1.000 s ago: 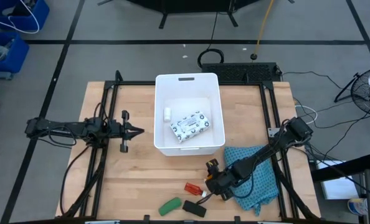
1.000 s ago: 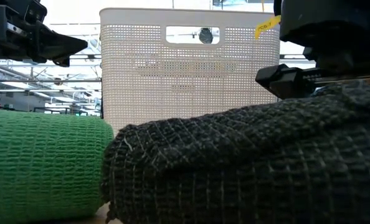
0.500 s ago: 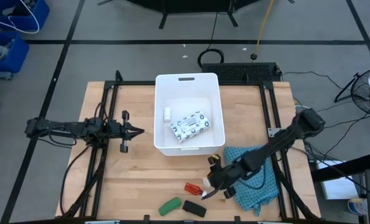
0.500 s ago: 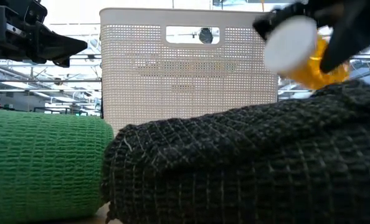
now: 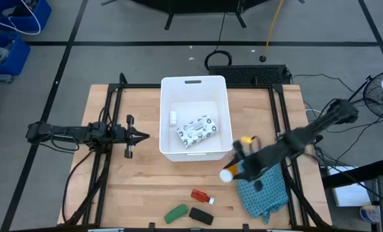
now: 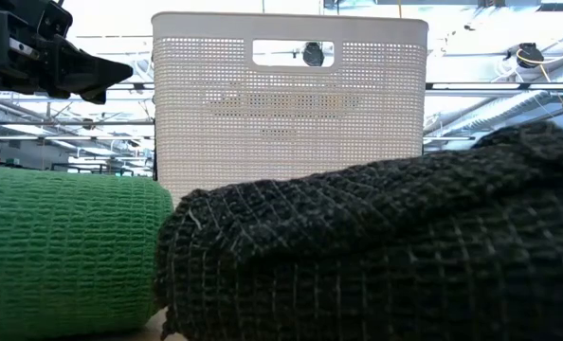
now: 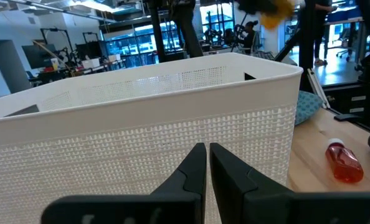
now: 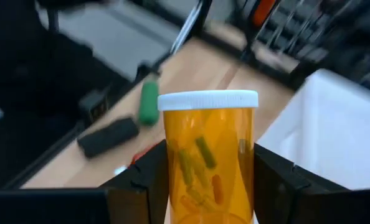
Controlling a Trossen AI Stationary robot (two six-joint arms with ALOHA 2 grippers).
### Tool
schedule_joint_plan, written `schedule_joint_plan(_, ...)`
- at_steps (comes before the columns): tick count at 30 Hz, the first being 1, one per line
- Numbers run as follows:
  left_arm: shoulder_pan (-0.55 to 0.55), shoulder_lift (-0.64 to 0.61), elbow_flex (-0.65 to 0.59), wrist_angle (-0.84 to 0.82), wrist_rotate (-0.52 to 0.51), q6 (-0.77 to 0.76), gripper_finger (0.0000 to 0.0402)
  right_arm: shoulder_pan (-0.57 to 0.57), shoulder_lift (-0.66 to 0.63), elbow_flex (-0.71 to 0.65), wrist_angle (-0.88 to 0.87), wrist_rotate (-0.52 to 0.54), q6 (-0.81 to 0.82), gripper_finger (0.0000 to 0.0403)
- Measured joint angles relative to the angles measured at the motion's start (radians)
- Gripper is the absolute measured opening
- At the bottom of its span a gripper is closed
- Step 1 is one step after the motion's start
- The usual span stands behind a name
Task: Pick & place medical supplies in basket/bin
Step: Put the orange medicine bottle into the white bin
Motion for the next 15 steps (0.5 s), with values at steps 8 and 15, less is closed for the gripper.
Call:
schedule_joint_plan(8, 0.000, 0.000, 0.000, -0.008, -0.001, 0.011, 0.0026, -0.053, -0.308, -0.125, 0.109, 0.094, -0.038, 0.0161)
schedule_joint_plan(15, 0.000, 0.000, 0.000, -0.008, -0.002, 0.009, 0.0026, -0.119, -0.532, -0.438, 0.293, 0.074, -0.005, 0.0160)
